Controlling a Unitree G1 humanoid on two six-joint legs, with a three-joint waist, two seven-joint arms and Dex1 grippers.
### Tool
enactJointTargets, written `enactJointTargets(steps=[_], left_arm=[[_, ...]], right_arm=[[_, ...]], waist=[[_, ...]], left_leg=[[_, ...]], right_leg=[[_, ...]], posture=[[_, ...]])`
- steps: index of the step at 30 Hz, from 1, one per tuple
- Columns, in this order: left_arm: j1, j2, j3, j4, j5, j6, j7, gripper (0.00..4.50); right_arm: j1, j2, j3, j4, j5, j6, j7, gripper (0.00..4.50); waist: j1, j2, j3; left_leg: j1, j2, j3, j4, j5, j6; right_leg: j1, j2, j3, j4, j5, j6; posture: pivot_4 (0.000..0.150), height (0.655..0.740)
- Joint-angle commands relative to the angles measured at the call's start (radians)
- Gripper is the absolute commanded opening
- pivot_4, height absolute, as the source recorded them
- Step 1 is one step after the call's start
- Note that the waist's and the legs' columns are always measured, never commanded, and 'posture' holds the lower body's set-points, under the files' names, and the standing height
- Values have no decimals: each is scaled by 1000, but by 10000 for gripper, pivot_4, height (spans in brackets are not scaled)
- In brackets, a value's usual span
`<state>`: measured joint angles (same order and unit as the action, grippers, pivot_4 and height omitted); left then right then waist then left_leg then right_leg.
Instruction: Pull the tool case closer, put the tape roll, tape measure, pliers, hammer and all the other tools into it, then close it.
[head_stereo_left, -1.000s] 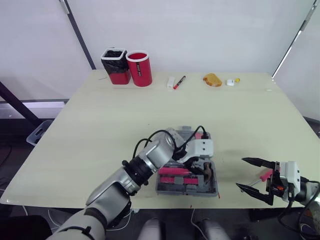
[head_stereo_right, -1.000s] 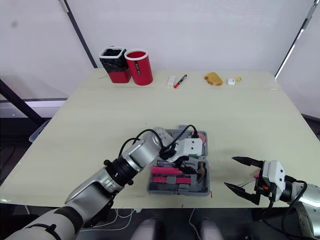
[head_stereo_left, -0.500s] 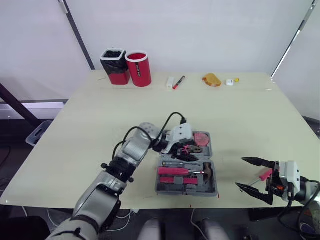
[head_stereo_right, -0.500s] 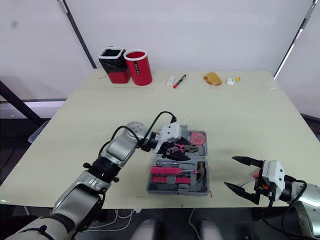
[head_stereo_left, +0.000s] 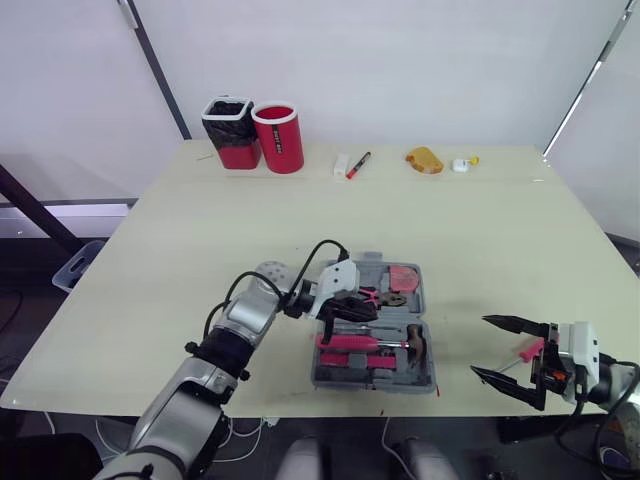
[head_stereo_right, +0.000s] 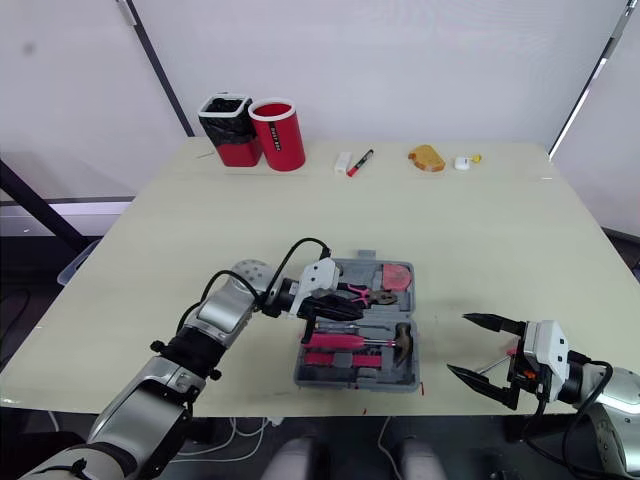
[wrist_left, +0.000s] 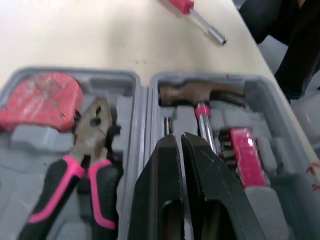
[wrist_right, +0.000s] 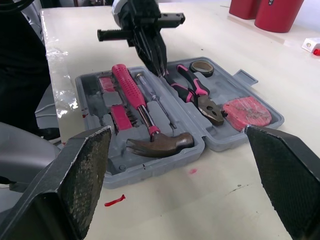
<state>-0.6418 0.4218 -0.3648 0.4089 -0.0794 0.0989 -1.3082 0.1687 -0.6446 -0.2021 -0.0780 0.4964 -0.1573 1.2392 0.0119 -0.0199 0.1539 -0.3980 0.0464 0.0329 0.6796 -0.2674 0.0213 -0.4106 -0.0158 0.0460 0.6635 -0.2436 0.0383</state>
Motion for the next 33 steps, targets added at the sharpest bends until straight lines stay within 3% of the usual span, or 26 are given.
enactJointTargets(steps=[1, 33], left_arm=[[5, -19, -7, 6, 5, -35, -4, 1994], [109, -67, -90, 149, 134, -225, 31, 1994]], right_arm=[[-16, -15, -14, -18, 20, -2, 8, 45000], [-5, -18, -22, -25, 20, -3, 12, 45000]], waist=[[0, 0, 0], [3, 2, -1]], left_leg=[[0, 0, 0, 0, 0, 0], [1, 0, 0, 0, 0, 0]], right_leg=[[0, 0, 0, 0, 0, 0], [1, 0, 0, 0, 0, 0]], posture=[[1500, 7400], [1500, 7400]])
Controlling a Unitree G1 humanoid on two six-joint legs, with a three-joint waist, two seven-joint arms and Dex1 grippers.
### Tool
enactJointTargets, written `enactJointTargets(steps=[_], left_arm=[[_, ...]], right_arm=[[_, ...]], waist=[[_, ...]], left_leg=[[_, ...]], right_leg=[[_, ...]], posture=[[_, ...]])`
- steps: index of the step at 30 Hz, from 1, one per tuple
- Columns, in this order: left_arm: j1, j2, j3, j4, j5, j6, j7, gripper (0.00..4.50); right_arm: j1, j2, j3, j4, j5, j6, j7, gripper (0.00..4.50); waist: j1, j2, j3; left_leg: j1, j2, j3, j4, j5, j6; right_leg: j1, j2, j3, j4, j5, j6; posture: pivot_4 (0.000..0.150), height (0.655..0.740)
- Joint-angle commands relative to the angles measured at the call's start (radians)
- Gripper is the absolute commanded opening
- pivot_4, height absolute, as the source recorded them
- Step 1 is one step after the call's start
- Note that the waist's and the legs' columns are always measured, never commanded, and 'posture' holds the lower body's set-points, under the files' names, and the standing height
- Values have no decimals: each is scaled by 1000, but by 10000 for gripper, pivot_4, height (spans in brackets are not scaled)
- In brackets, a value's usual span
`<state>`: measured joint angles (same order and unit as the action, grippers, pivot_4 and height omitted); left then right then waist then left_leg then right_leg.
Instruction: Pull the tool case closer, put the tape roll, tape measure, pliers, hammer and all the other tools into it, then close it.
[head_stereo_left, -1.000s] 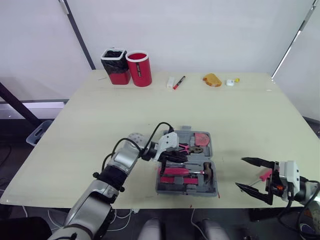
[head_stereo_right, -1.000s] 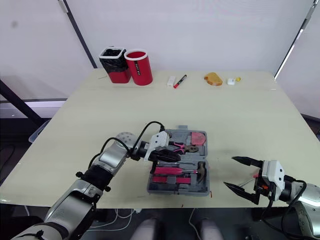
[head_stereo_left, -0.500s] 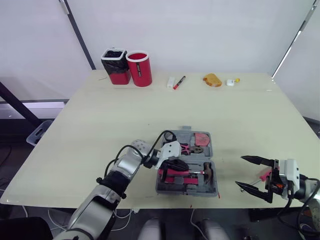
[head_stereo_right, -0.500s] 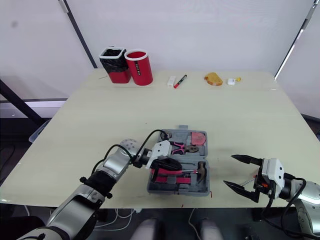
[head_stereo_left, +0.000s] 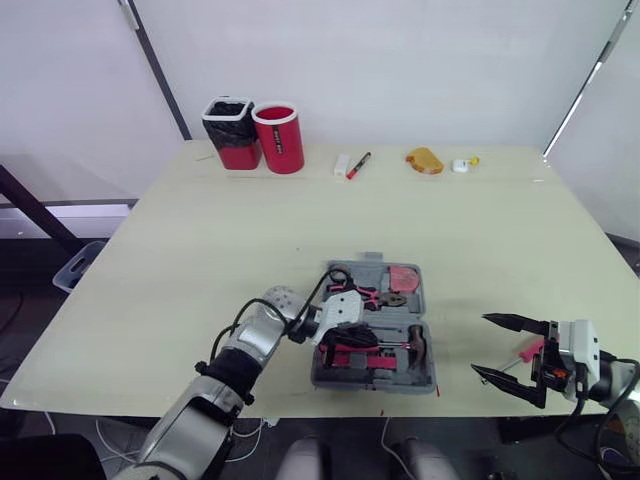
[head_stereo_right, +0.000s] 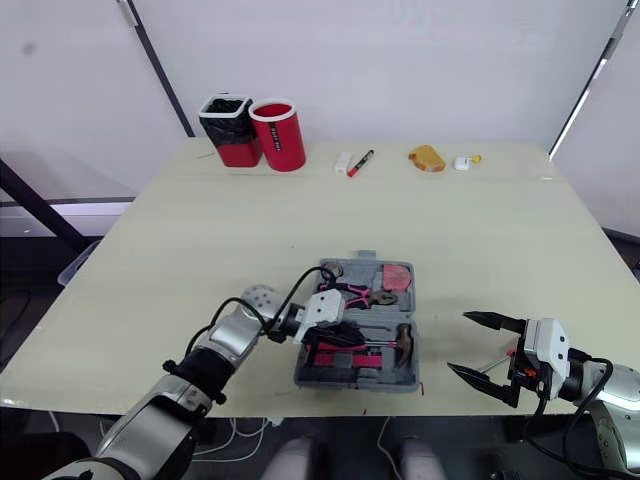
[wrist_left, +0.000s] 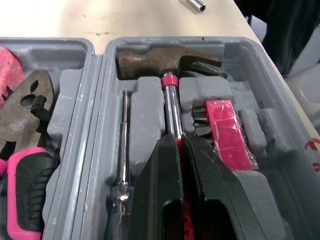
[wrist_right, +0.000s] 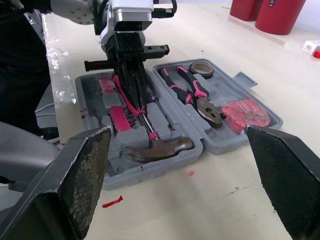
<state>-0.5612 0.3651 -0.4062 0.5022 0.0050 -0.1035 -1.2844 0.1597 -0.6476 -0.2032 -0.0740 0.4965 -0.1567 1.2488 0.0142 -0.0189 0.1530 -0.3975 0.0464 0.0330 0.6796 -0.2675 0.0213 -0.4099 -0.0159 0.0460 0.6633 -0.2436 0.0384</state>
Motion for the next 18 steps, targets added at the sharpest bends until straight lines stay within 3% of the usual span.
enactJointTargets(steps=[1, 9, 18], left_arm=[[26, -13, -49, 68, 54, -25, 10, 1994], [1, -34, -32, 107, 45, -21, 4, 1994], [32, -12, 187, -113, -189, 88, 16, 1994]], right_arm=[[5, -16, -22, -29, 20, -4, 3, 45000], [17, -15, -24, -38, 24, 2, -2, 45000], [11, 0, -50, -34, 73, 44, -38, 45000]], waist=[[2, 2, -2], [1, 5, -6], [-4, 5, -4]], left_leg=[[0, 0, 0, 0, 0, 0], [1, -1, -1, 1, 0, 0], [-1, -1, -2, 2, 0, 0]], right_leg=[[0, 0, 0, 0, 0, 0], [2, 0, 1, 0, 0, 0], [1, 0, 1, 0, 0, 0]], posture=[[1500, 7400], [1500, 7400], [1500, 7400]])
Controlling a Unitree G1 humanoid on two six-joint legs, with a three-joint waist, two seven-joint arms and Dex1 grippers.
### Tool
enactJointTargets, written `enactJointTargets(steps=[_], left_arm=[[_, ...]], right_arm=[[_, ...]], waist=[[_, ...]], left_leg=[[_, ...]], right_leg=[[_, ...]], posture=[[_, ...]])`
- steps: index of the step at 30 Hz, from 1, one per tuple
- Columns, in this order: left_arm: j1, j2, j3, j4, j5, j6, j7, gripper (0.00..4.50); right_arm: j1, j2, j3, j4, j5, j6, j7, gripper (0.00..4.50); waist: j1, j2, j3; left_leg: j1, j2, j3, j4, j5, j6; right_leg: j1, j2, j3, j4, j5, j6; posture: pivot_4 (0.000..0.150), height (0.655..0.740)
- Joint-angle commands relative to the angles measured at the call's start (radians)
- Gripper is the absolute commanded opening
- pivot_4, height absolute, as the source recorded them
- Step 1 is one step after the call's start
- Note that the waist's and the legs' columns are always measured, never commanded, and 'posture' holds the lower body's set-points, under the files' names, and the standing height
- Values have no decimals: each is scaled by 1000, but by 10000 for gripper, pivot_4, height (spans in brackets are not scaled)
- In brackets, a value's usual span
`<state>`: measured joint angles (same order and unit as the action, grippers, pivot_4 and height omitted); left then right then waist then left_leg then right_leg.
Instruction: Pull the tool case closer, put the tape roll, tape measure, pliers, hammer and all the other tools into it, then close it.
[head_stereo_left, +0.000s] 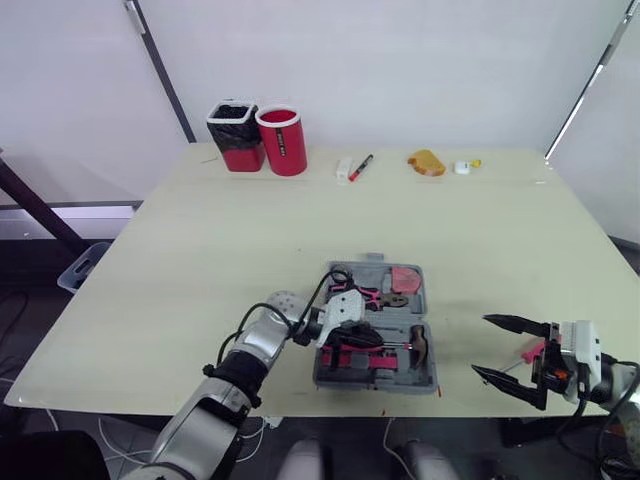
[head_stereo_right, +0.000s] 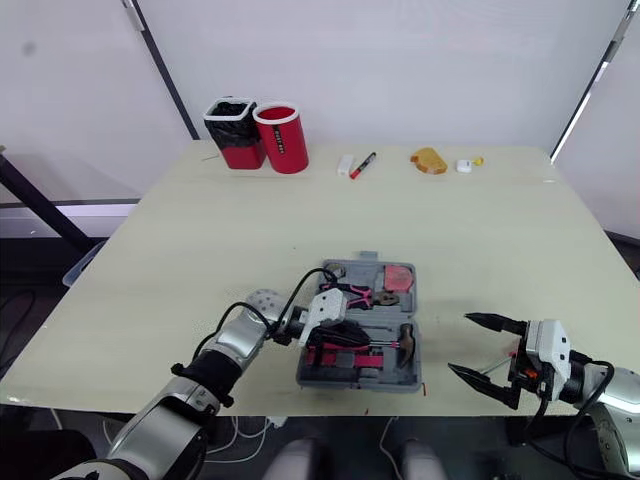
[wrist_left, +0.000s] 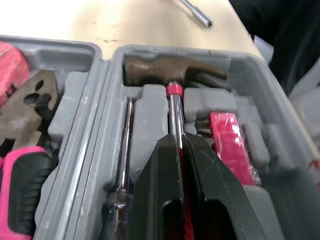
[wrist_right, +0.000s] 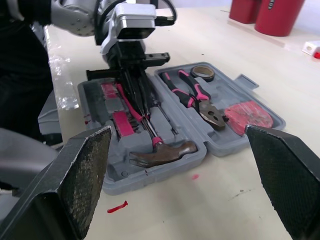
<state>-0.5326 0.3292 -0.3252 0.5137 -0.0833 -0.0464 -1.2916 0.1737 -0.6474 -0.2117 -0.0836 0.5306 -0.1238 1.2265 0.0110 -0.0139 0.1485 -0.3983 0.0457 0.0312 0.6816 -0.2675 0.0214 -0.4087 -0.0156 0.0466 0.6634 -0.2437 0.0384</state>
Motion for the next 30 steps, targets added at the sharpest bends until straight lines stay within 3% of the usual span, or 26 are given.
enactJointTargets(steps=[1, 10, 13, 17, 18, 19, 21, 30], left_arm=[[14, 38, 128, -154, -118, 46, 29, 1994], [179, 176, 337, -362, -244, 154, 132, 1994], [273, 228, 404, -387, -260, 154, 162, 9770], [391, 289, 488, -405, -289, 162, 184, 30721], [421, 301, 515, -404, -296, 158, 191, 32433], [449, 311, 541, -402, -303, 154, 195, 38606], [510, 330, 592, -403, -326, 158, 192, 44760], [749, 330, 768, -424, -388, 137, 218, 44760]], right_arm=[[-1, 1, -45, -22, 41, 13, -19, 45000], [13, 13, -91, 65, 22, 10, -78, 45000], [38, 13, -125, 114, 13, -11, -97, 45000], [79, 20, -173, 171, -2, -49, -117, 45000], [94, 25, -187, 182, -2, -54, -124, 45000], [112, 30, -201, 188, 2, -55, -128, 45000], [152, 36, -229, 202, 2, -64, -135, 45000], [266, 45, -359, 256, 35, -66, -149, 45000]], waist=[[-1, -1, 0], [-3, 0, 0], [-2, 0, 0], [-2, 0, 0], [1, 0, 1], [2, 0, 0], [1, 0, 0], [-2, 0, 0]], left_leg=[[0, 0, 0, 0, 0, 0], [0, 1, 1, 0, 0, 0], [0, 1, 1, 0, 0, 0], [1, 2, 1, -1, 0, 0], [1, 2, 1, -1, 0, 0], [1, 2, 2, -1, 0, 0], [1, 2, 2, -1, 0, 0], [3, 8, 8, -3, 0, 0]], right_leg=[[0, 0, 0, 0, 0, 0], [0, 0, 0, 0, 0, 0], [0, 0, 0, 0, 0, 0], [-1, 0, 0, 0, -1, -2], [-1, 0, 0, 0, -1, -2], [-1, -1, 0, 0, -2, -3], [-1, -1, 0, 0, -2, -4], [-1, -2, 3, -1, -5, -1]], posture=[[1500, 7400], [1500, 7400], [1500, 7400], [1500, 7400], [1500, 7400], [1500, 7400], [1500, 7400], [1500, 7400]])
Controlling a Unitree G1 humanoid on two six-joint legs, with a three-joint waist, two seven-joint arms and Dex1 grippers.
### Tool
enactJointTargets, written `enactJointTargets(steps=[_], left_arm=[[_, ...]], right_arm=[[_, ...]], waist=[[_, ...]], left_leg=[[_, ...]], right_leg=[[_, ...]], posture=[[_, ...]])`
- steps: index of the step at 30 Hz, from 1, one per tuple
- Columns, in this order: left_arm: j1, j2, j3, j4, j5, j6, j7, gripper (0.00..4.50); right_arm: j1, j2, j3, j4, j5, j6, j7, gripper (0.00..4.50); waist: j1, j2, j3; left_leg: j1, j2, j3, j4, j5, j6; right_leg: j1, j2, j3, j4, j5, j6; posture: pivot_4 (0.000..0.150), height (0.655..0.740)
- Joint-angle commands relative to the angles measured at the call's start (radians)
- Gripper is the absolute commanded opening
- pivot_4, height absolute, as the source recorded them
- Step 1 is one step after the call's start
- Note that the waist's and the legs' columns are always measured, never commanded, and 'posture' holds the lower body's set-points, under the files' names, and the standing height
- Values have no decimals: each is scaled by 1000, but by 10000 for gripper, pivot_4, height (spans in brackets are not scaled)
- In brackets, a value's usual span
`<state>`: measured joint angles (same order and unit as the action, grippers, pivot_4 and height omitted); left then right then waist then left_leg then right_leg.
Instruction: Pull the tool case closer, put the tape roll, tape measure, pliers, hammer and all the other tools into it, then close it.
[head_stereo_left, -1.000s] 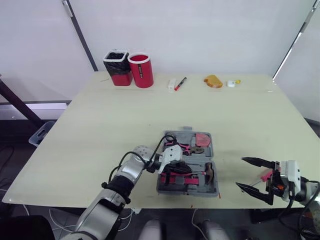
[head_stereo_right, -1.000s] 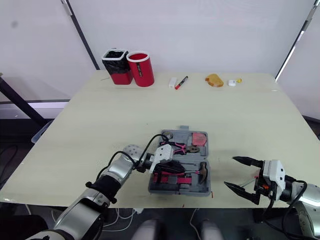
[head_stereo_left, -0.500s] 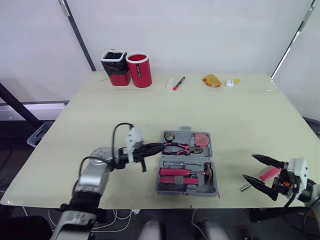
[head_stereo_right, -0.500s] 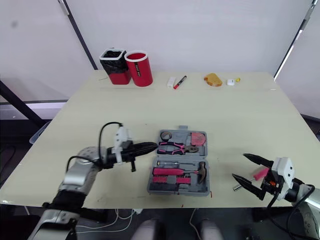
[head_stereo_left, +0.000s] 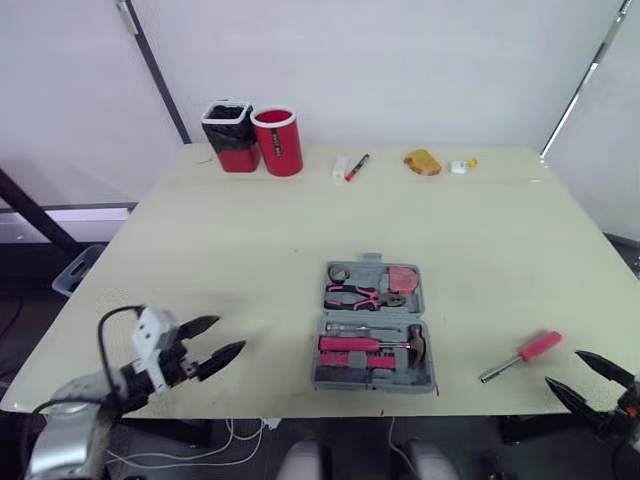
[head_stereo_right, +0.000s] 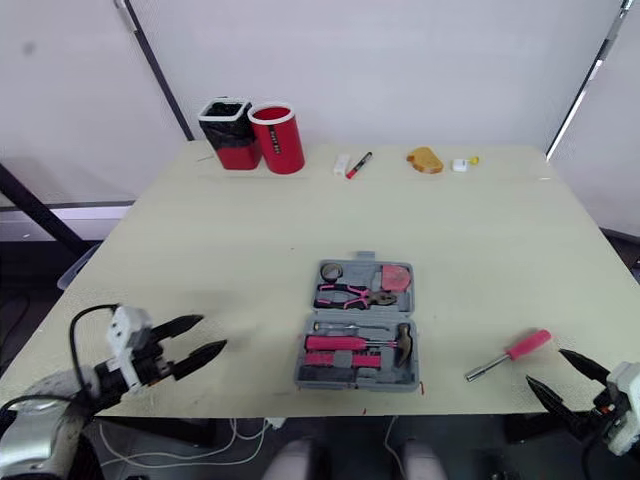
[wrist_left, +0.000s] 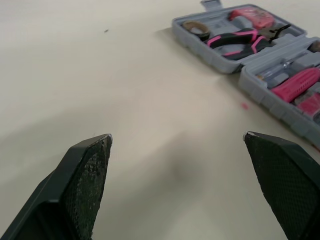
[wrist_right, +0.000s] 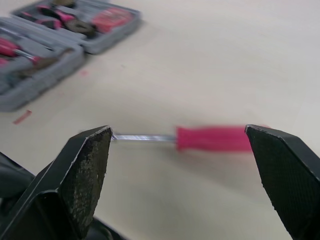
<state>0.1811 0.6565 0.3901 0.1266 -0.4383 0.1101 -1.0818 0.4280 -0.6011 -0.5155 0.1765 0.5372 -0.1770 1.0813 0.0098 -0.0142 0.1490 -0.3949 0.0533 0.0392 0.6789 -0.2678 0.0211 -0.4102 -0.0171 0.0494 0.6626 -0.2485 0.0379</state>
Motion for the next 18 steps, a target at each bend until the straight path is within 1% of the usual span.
enactJointTargets(steps=[1, 5, 8, 14, 18], left_arm=[[71, -6, 76, -46, -44, -22, 13, 44760], [177, -27, 129, -77, -63, -42, 23, 44760], [203, -24, 143, -82, -73, -50, 14, 44760], [164, -3, 131, -56, -65, -64, 5, 44760], [105, 16, 87, -51, -53, -72, -20, 44760]], right_arm=[[27, -1, -72, 5, 32, -14, -3, 45000], [59, 4, -111, 39, 35, -16, -1, 45000], [60, 4, -115, 72, 27, -23, 5, 45000], [43, 3, -108, 101, 12, -53, 6, 45000], [36, 41, -76, 12, -4, -51, -51, 45000]], waist=[[-1, 0, 0], [-2, -1, -1], [0, -2, -1], [1, -2, -1], [0, -2, -1]], left_leg=[[1, 1, 2, 0, 0, 0], [2, 2, 5, -3, 0, 0], [3, 2, 7, -5, 0, 0], [4, 2, 7, -6, 0, 0], [4, 2, 9, -7, 0, 0]], right_leg=[[0, 0, 1, 0, 0, 0], [-1, 0, 3, -1, 0, 0], [-2, 0, 5, -1, 0, 0], [-3, 0, 6, -1, -1, 1], [-3, 0, 7, -1, -1, 0]], posture=[[1500, 7400], [1500, 7400], [1500, 7400], [1500, 7400], [1500, 7400]])
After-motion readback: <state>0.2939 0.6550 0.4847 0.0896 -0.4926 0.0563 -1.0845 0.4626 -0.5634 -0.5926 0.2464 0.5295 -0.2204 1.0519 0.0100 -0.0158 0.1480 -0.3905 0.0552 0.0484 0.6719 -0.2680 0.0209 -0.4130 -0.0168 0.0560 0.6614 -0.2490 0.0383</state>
